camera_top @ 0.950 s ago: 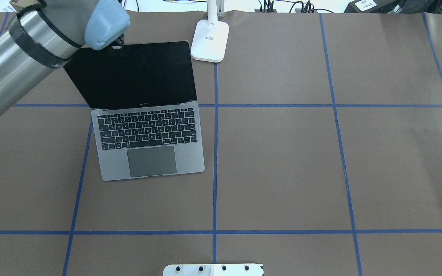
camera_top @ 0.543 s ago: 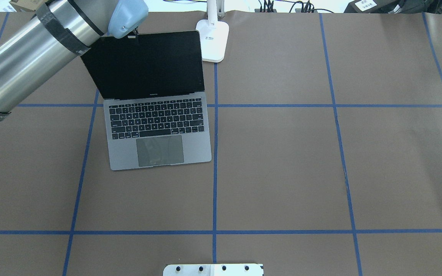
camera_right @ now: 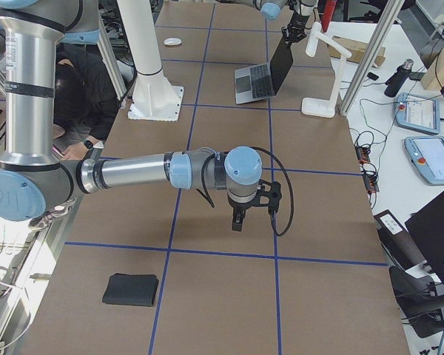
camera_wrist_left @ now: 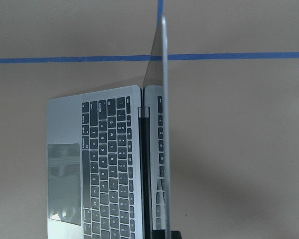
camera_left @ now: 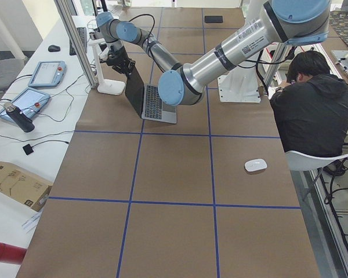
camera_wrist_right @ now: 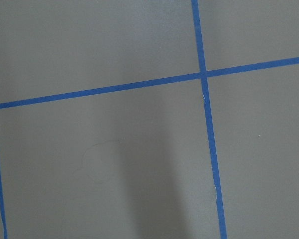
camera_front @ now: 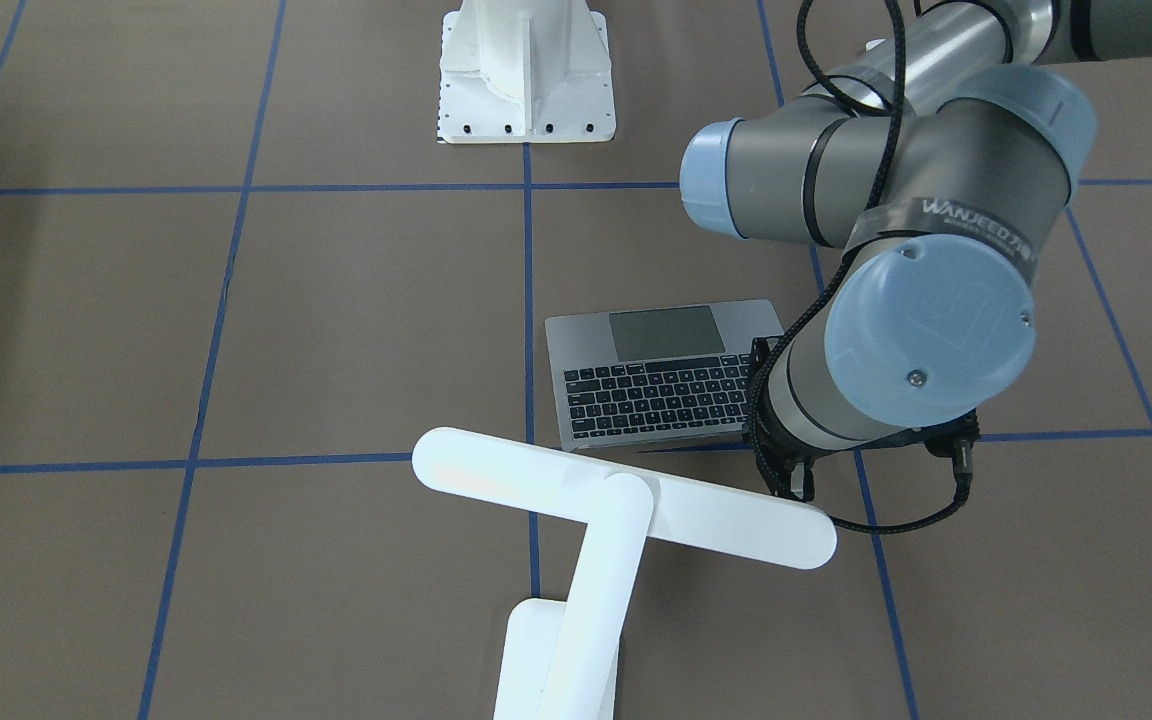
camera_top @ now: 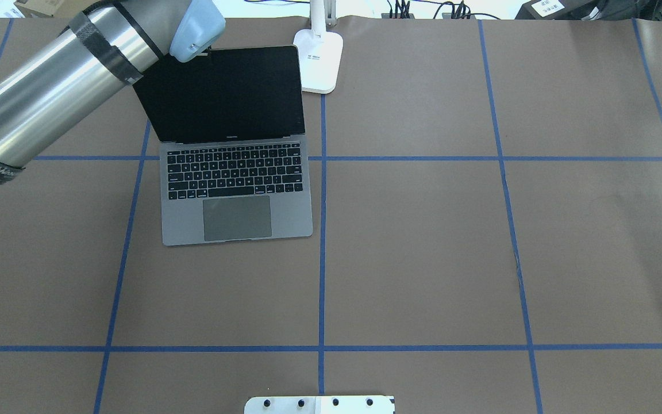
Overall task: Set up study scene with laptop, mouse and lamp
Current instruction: 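Lower the laptop onto the table just nearer the robot than the lamp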
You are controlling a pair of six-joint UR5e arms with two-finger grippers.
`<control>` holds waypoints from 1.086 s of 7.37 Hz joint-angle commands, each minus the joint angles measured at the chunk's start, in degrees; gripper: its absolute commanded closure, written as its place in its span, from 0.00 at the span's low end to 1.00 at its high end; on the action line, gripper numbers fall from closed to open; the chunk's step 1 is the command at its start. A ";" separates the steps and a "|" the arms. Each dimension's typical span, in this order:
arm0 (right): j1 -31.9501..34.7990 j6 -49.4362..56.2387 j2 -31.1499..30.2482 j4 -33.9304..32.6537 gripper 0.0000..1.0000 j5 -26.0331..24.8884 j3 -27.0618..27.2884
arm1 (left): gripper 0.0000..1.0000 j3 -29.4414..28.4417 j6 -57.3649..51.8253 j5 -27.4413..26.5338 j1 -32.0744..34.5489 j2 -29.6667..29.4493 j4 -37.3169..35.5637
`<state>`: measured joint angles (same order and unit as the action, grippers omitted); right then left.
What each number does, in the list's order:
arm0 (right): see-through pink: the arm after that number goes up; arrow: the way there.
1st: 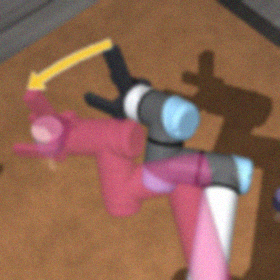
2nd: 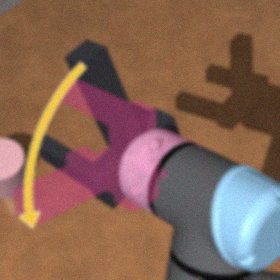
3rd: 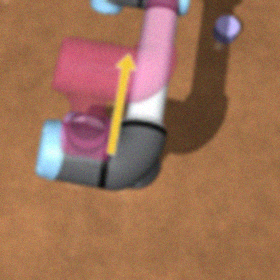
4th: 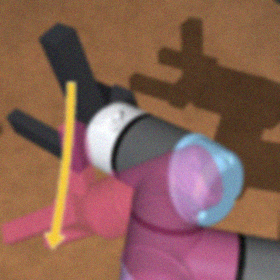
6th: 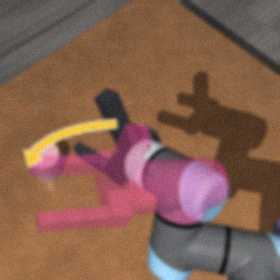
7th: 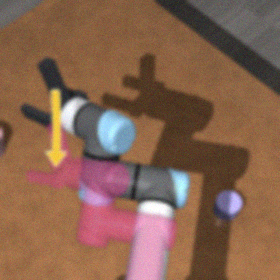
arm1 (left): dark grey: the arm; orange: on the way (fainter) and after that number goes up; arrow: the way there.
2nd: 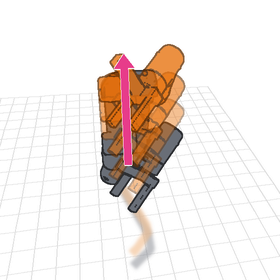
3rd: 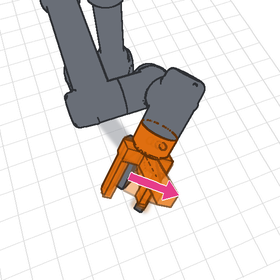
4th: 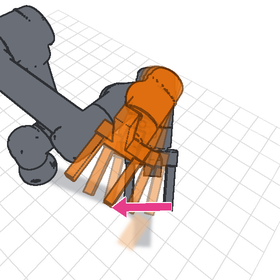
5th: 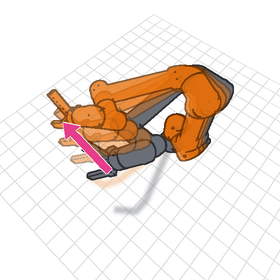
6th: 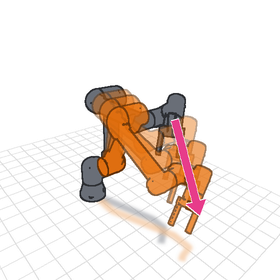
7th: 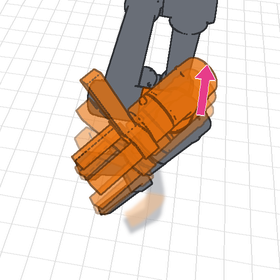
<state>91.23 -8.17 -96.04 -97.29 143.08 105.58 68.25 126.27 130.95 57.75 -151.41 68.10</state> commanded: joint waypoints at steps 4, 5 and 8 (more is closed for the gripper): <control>0.00 0.00 0.58 -0.09 0.01 -0.52 -0.28 | 1.00 -0.32 0.47 0.00 -1.23 -0.02 4.05; 0.09 0.00 0.59 -0.09 0.01 -0.61 -0.46 | 1.00 -0.32 1.60 0.00 -1.58 -0.02 4.40; 0.00 0.00 0.59 -0.09 0.01 -0.70 -0.46 | 1.00 -0.40 2.05 0.00 -1.59 0.42 6.60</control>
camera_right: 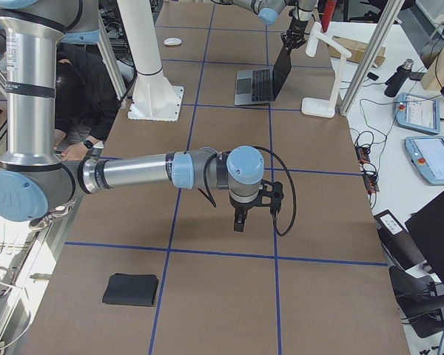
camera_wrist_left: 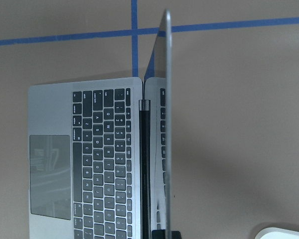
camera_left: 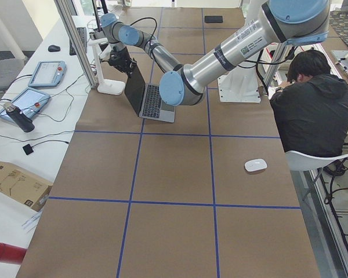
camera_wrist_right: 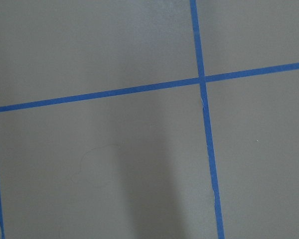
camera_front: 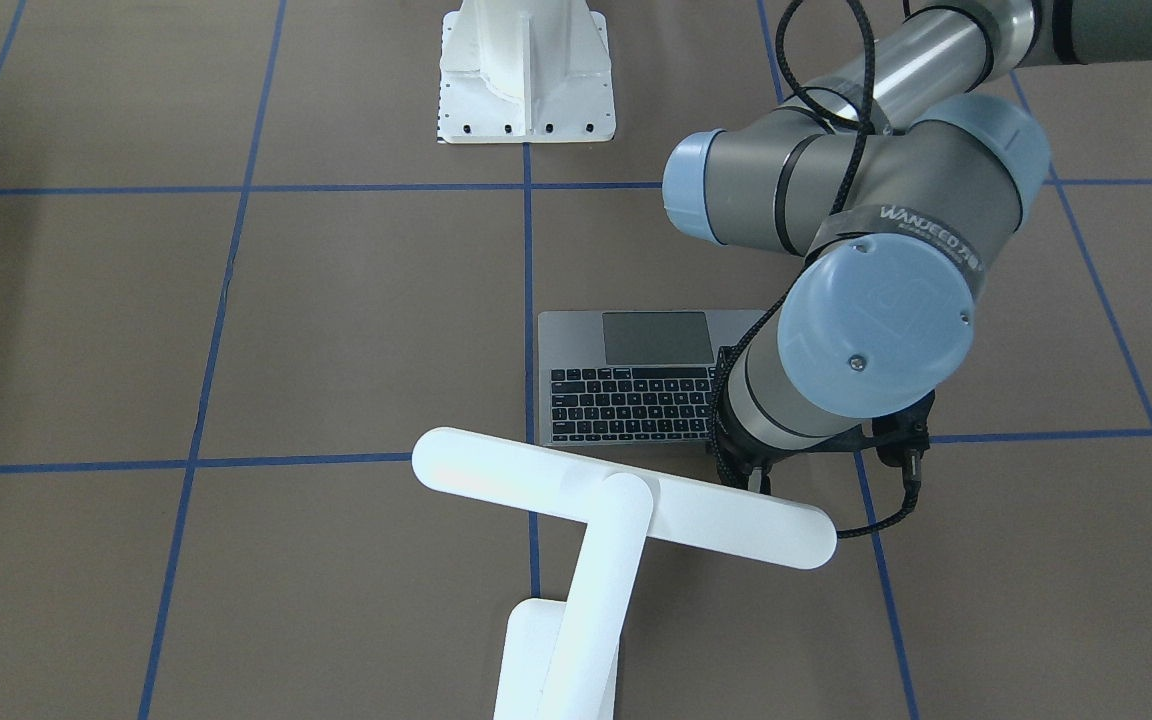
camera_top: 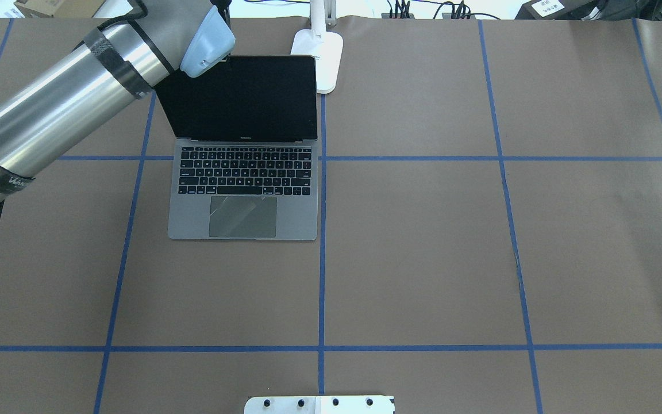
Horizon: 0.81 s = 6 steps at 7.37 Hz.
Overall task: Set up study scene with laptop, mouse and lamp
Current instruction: 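Lower the laptop onto the table just nearer the robot than the lamp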
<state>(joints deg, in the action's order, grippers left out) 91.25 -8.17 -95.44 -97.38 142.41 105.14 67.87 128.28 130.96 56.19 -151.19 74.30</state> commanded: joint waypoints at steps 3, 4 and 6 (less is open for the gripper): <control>-0.02 0.00 -0.01 0.00 0.01 0.06 -0.02 | 1.00 -0.11 1.53 -0.09 -0.03 2.12 6.71; -0.02 0.00 0.08 0.00 0.01 0.06 -0.02 | 1.00 -0.11 1.54 -0.09 -0.03 2.38 7.26; -0.02 0.00 -0.01 0.00 0.01 0.06 -0.02 | 1.00 -0.11 1.54 -0.09 -0.03 2.39 8.05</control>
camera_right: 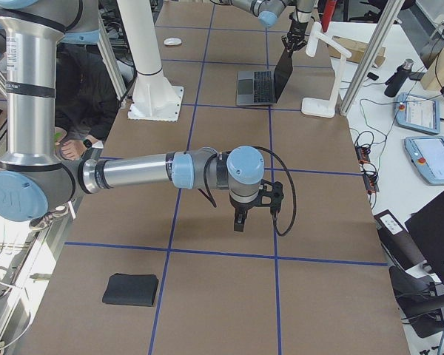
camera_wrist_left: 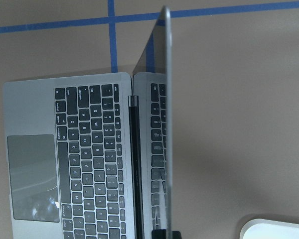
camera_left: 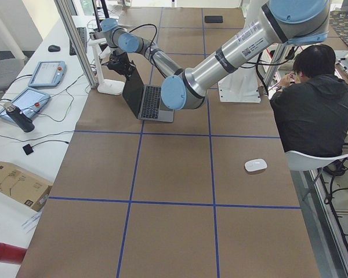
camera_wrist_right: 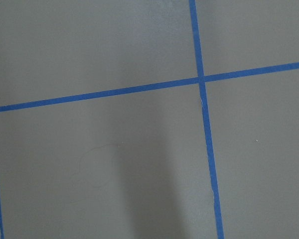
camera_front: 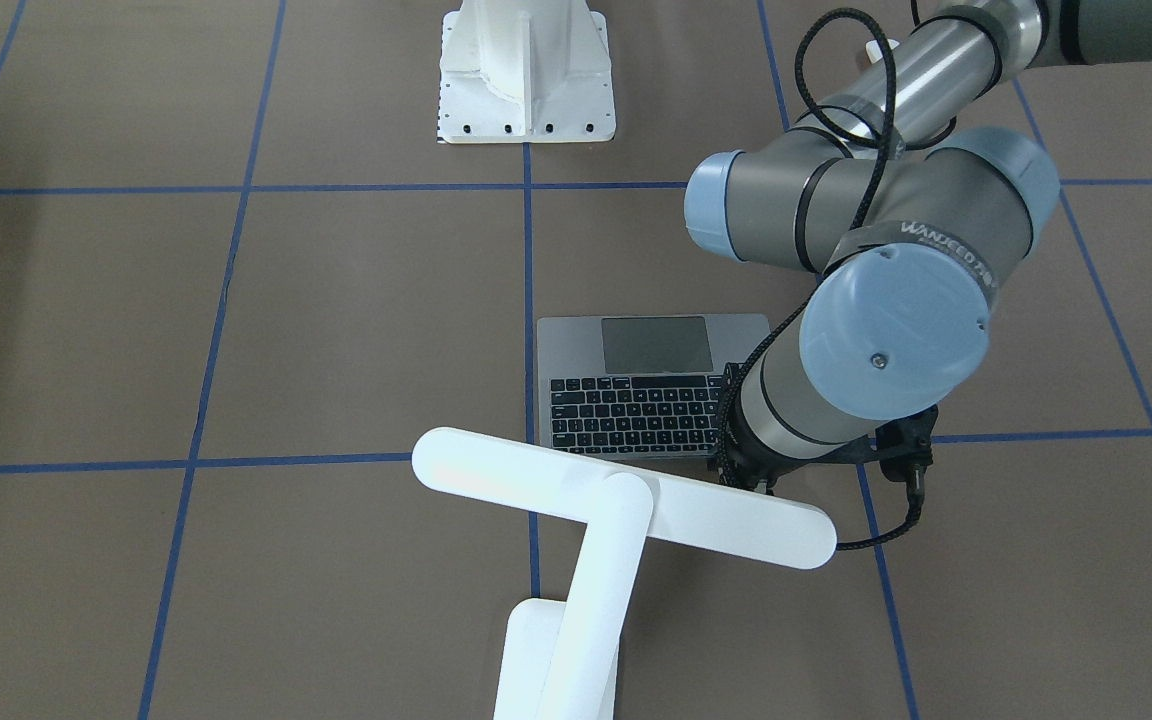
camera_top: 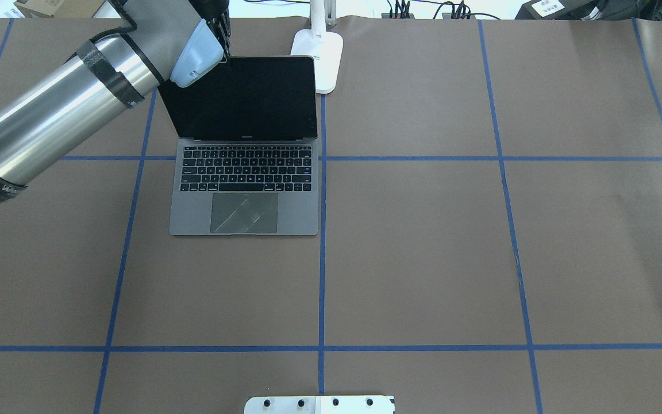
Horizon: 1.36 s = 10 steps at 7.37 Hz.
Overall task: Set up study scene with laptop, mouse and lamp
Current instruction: 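Lower the laptop onto the table just nearer the robot than the lamp, then open the left gripper and draw it back from the laptop lid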
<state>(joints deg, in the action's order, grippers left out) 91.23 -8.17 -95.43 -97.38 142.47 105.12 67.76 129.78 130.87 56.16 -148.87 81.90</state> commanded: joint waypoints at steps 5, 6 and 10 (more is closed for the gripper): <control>0.00 0.00 -0.02 0.00 0.01 0.00 0.00 | 0.00 0.17 0.03 -0.18 0.00 0.16 1.43; 0.00 0.00 -0.02 0.00 0.01 0.18 0.00 | 0.00 0.26 -0.05 -1.05 0.00 0.16 1.51; 0.09 0.52 -0.11 0.09 0.01 0.18 0.09 | 0.00 8.94 -0.41 -2.11 1.14 6.29 0.72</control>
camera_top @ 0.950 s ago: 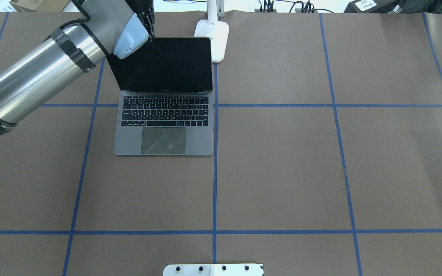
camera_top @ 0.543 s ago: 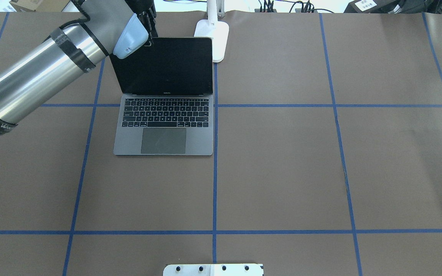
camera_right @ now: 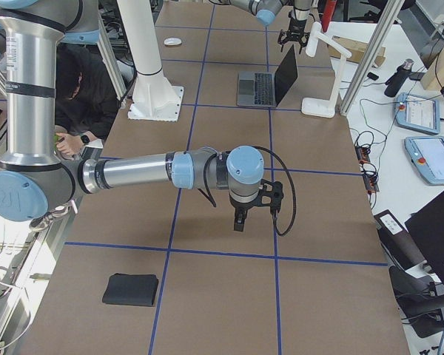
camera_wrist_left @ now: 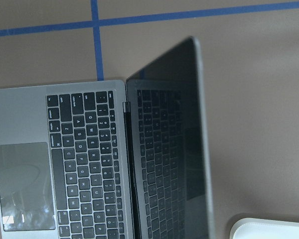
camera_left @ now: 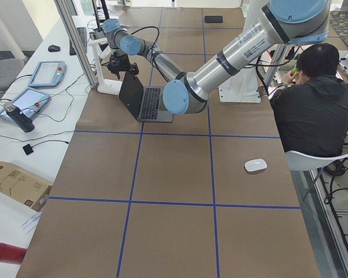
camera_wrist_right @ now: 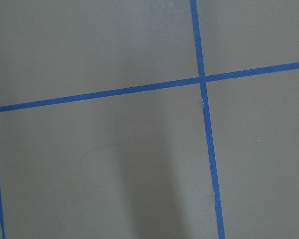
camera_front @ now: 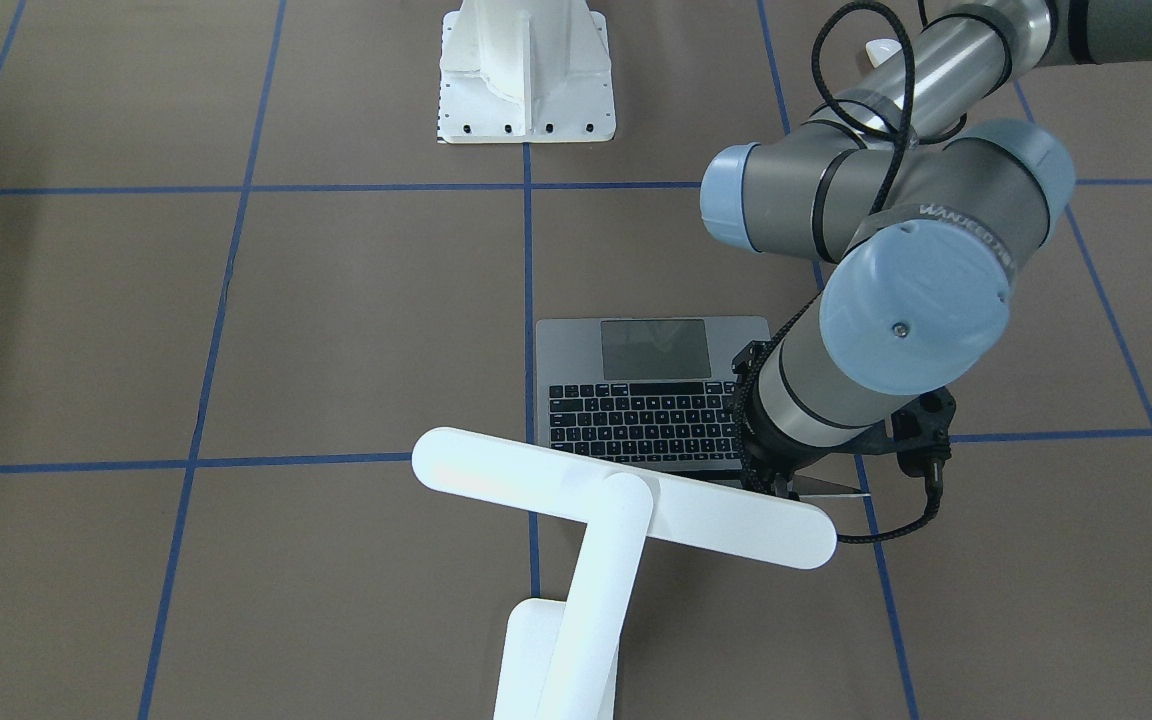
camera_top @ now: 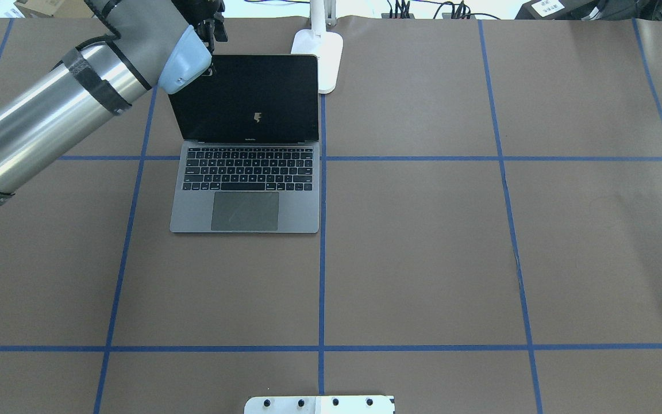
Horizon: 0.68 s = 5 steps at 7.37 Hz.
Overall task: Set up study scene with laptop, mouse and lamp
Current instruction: 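Open the left gripper and draw it back from the laptop lid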
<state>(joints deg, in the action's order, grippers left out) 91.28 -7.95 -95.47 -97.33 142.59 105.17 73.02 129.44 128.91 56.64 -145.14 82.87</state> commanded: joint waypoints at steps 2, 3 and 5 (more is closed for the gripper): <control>0.04 0.66 -0.50 0.03 0.01 -0.03 0.03 | 0.00 13.05 -0.93 -0.50 2.06 7.91 -4.00; 0.04 0.74 -0.94 0.03 0.01 -0.03 0.38 | 0.00 18.42 -4.33 -0.68 1.98 10.55 -7.60; -0.22 6.50 -2.69 -0.40 0.01 -0.11 0.30 | 0.00 26.96 -15.47 -3.83 1.63 12.94 -15.25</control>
<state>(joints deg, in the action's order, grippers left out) 91.26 -5.50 -97.14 -97.38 142.51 105.53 94.30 120.73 126.99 58.43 -134.12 72.01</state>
